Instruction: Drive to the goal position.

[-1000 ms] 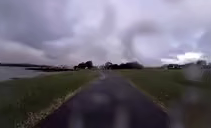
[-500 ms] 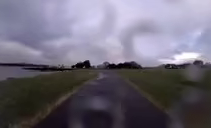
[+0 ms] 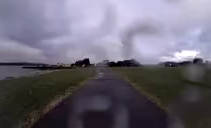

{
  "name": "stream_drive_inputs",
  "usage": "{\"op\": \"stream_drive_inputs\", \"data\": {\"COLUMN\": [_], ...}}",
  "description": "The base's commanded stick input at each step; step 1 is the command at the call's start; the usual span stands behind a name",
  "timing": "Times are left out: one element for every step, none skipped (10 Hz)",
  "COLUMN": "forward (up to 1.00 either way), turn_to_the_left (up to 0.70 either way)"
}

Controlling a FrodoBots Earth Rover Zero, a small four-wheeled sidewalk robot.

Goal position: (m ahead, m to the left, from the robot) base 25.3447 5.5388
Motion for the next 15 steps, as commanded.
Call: {"op": "stream_drive_inputs", "data": {"forward": [0.7, 0.7, 0.7, 0.7, 0.7, 0.7, 0.7, 0.7, 0.7, 0.7, 0.7, 0.7, 0.7, 0.7, 0.7], "turn_to_the_left": [0.0, 0.0, 0.0, 0.0, 0.0, 0.0, 0.0, 0.0, 0.0, 0.0, -0.03, -0.09, -0.14, -0.14, -0.14]}}
